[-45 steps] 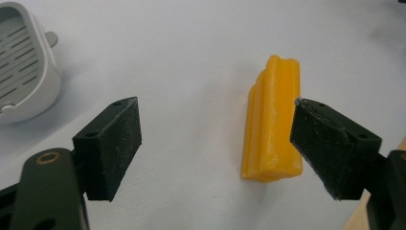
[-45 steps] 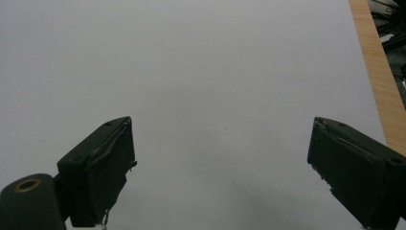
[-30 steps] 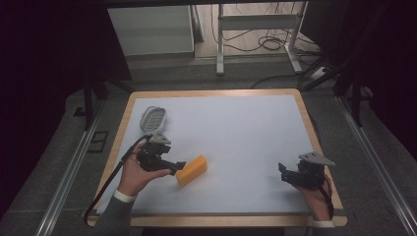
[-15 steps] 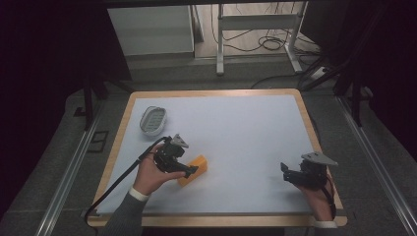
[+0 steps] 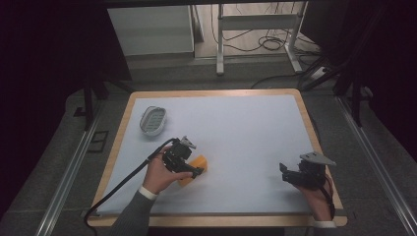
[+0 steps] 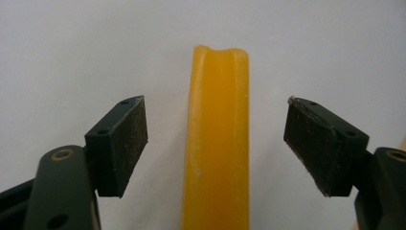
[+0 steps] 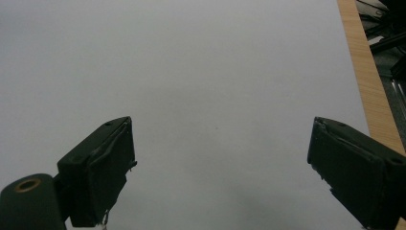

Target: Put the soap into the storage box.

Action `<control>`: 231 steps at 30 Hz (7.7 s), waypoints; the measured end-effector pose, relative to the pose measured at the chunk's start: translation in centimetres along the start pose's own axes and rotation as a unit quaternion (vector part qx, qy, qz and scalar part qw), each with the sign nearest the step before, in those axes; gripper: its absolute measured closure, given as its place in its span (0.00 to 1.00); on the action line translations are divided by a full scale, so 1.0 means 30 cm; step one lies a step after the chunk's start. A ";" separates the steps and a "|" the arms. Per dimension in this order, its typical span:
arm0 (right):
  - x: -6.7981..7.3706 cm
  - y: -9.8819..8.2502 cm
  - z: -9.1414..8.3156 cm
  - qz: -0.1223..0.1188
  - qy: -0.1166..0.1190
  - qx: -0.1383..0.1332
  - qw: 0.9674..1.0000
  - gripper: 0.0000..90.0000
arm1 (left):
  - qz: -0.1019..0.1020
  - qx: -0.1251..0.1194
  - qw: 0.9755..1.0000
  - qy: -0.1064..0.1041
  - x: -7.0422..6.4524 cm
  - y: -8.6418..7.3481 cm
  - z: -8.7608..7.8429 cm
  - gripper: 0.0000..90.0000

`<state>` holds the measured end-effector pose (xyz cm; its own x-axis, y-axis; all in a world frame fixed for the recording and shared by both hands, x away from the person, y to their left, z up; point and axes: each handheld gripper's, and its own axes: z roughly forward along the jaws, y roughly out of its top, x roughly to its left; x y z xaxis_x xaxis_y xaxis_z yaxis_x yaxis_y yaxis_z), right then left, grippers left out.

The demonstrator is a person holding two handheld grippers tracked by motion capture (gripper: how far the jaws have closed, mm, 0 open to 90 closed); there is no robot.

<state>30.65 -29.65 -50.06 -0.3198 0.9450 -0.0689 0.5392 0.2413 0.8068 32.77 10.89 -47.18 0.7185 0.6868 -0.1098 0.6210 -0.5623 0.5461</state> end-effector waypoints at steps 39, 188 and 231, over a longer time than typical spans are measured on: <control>0.002 -0.007 0.009 -0.005 -0.010 0.008 1.000 0.10 | 0.014 0.058 0.998 0.021 -0.007 -0.016 0.087 0.67; -0.031 -0.015 0.000 0.003 -0.025 0.008 1.000 0.10 | -0.162 -0.052 0.980 0.101 0.539 0.122 -0.194 0.67; -0.045 -0.019 -0.004 0.007 -0.030 0.008 0.999 0.10 | -0.234 -0.032 0.965 0.113 0.748 0.115 -0.123 0.67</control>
<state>30.69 -31.10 -50.37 -0.2645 0.9599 -0.0925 0.5569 0.2304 0.7980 49.86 26.07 -44.69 0.2733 0.9454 -0.1776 0.8354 -0.1417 0.5311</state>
